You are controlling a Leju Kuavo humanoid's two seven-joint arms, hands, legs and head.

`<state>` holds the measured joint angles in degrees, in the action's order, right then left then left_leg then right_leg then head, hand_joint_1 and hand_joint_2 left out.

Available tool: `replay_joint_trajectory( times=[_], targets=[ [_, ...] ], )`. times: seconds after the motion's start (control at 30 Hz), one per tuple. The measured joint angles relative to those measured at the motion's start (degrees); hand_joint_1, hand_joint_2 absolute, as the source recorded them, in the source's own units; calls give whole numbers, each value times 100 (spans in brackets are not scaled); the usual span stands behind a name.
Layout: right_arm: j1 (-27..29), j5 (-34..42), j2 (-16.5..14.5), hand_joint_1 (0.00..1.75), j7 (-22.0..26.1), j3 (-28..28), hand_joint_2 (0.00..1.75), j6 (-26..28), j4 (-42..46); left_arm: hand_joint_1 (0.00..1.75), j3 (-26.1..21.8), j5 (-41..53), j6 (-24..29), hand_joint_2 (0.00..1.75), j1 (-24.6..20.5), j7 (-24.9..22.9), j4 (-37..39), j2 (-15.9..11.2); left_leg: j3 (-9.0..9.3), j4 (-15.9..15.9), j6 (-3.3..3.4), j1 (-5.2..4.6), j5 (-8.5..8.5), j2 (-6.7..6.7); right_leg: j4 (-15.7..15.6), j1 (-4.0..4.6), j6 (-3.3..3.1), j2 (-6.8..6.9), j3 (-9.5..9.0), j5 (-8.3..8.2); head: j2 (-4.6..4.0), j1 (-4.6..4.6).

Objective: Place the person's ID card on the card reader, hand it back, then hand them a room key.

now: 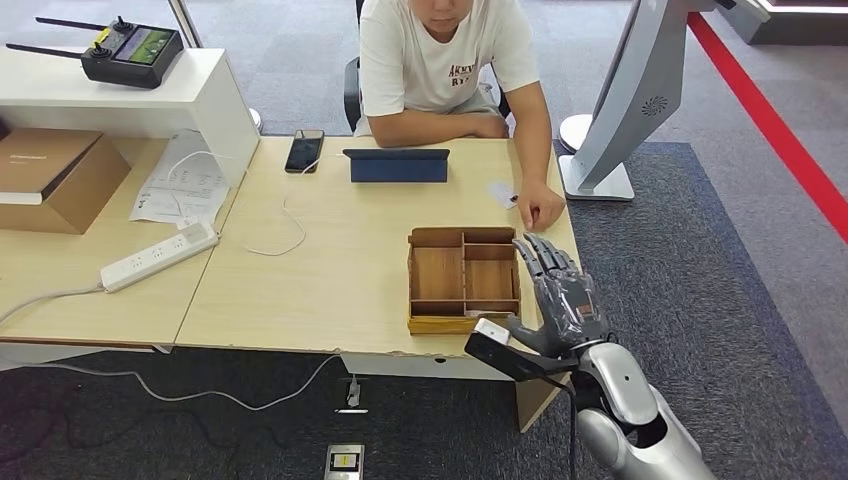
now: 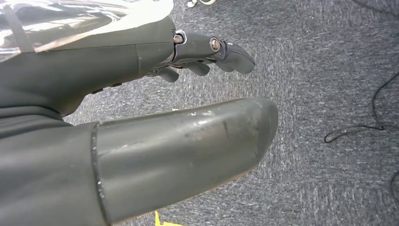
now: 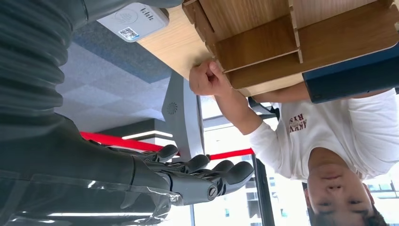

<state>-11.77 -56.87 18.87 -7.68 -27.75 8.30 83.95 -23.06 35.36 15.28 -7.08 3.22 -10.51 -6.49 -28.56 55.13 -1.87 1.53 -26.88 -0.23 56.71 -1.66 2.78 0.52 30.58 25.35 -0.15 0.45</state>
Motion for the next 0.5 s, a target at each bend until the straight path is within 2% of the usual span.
replay_joint_trajectory(
  times=[0.5],
  targets=[
    [-452,-180,-354,0,200,-212,175,433,-969,0,2,107,0,0,-8,82,0,15,-1,0,1,0,2,0,0,0,0,0,0,-1,0,0]
  ],
)
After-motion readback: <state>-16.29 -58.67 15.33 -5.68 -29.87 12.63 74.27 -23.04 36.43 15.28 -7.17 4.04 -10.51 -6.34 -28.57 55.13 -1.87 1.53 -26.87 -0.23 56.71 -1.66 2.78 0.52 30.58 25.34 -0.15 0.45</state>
